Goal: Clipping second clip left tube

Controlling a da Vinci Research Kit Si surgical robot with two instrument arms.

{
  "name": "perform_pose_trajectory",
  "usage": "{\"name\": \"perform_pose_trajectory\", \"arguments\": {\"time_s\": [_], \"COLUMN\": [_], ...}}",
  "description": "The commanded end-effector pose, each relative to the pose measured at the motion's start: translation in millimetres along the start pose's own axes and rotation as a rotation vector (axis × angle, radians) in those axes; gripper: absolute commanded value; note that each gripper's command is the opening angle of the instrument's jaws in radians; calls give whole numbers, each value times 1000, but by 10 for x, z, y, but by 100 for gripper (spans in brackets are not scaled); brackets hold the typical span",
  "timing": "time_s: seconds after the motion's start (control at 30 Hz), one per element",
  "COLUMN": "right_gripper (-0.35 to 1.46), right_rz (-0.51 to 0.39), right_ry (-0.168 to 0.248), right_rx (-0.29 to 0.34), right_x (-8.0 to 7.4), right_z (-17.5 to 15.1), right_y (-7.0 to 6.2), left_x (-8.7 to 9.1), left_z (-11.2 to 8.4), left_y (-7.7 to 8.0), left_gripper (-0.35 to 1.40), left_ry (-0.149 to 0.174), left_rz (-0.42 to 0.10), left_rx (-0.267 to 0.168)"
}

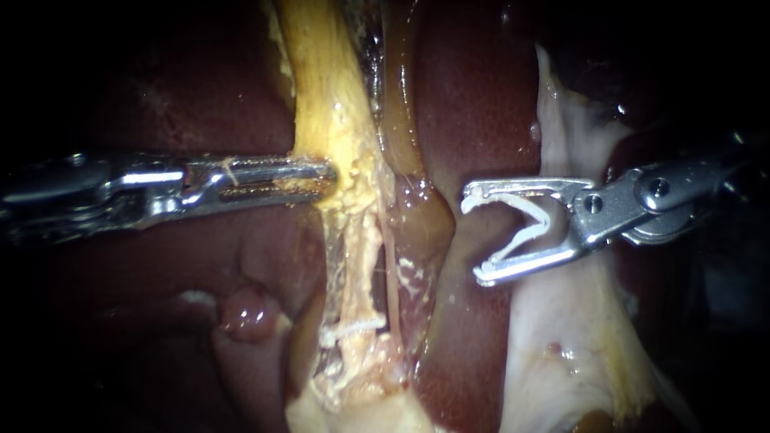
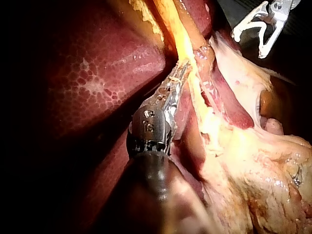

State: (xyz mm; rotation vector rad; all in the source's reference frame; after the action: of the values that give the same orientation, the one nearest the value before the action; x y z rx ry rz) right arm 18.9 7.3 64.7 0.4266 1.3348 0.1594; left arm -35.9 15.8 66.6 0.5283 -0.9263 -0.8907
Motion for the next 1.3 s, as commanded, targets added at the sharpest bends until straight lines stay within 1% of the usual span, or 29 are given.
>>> {"name": "perform_pose_trajectory", "arguments": {"time_s": [0.03,0.23,0.33,0.47,0.5,0.53,0.6,0.67,0.7,0.73,0.87,1.0,1.13,1.3], "right_gripper": [58,58,58,58,58,58,58,58,58,58,58,59,59,59], "right_rz": [0,-3,-7,-23,-15,0,46,92,107,123,181,218,261,284], "right_ry": [0,-1,-2,1,0,-2,-1,-2,-11,-18,-22,-40,-53,-68], "right_rx": [0,-1,-2,2,7,10,22,34,37,43,51,48,44,47], "right_x": [0,-1,-5,-16,-19,-21,-28,-34,-37,-39,-47,-56,-69,-84], "right_z": [0,6,11,27,32,38,52,67,74,81,104,114,123,134], "right_y": [-1,-4,-8,-16,-18,-20,-25,-28,-29,-30,-31,-30,-26,-24], "left_x": [0,0,-4,-20,-23,-27,-31,-35,-36,-37,-36,-35,-35,-35], "left_z": [0,-2,-9,-35,-42,-50,-61,-71,-74,-75,-74,-74,-76,-76], "left_y": [0,-1,-1,2,3,4,3,1,0,-2,-9,-12,-13,-15], "left_gripper": [-35,-35,-35,-35,-35,-35,-35,-35,-35,-35,-35,-35,-35,-35], "left_ry": [0,0,-1,-8,-12,-20,-27,-31,-31,-34,-36,-37,-37,-37], "left_rz": [0,0,4,12,16,18,14,16,15,14,18,18,17,17], "left_rx": [0,0,-3,-26,-29,-35,-41,-46,-46,-46,-51,-53,-53,-54]}}
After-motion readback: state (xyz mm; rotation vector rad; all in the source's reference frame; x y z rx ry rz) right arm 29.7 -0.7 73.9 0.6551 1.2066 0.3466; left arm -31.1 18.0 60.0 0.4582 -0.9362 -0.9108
